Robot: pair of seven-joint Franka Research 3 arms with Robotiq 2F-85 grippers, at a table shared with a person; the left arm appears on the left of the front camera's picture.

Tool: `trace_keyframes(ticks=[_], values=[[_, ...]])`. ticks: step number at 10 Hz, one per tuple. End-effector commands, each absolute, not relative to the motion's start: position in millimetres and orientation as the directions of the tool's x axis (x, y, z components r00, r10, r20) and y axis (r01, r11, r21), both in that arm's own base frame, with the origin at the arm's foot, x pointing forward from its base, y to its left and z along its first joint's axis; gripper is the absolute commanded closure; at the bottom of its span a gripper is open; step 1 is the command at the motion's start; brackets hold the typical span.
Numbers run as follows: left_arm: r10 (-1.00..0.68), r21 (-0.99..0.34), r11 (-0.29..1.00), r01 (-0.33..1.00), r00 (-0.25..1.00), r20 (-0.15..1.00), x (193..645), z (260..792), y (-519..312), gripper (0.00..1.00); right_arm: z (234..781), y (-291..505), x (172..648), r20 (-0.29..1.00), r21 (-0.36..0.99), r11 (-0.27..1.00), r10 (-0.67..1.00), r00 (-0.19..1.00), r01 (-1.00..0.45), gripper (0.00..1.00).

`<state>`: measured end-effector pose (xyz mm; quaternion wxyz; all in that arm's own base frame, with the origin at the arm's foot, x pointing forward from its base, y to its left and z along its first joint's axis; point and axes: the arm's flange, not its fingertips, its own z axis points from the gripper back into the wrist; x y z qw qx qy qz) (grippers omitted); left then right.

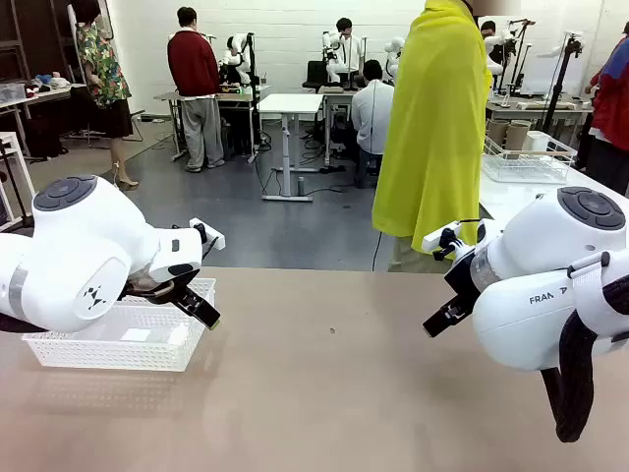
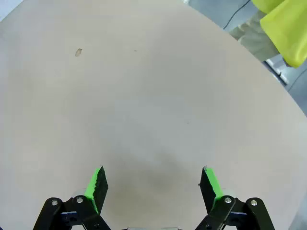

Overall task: Clean and organize the cups into the basket.
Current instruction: Pick up the Organizing basket and move it to the center of the table, then pick up the Reusable plastic cup from the right side of the table and place it inside the Organizing basket.

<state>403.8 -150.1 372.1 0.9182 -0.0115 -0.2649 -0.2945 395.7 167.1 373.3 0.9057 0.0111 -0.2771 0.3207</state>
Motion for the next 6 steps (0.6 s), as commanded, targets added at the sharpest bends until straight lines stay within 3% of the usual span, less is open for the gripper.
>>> trace_keyframes(ticks=[1, 6], values=[[-0.535, 0.135, 0.826, 0.547, 0.686, 0.493, 403.7, 372.1, -150.1, 0.0, 373.3, 167.1, 395.7, 0.509, -0.158, 0.794, 0.575, 0.641, -0.587, 0.0], [-0.535, 0.135, 0.826, 0.547, 0.686, 0.493, 403.7, 372.1, -150.1, 0.0, 373.3, 167.1, 395.7, 0.509, -0.158, 0.794, 0.575, 0.641, -0.587, 0.0]])
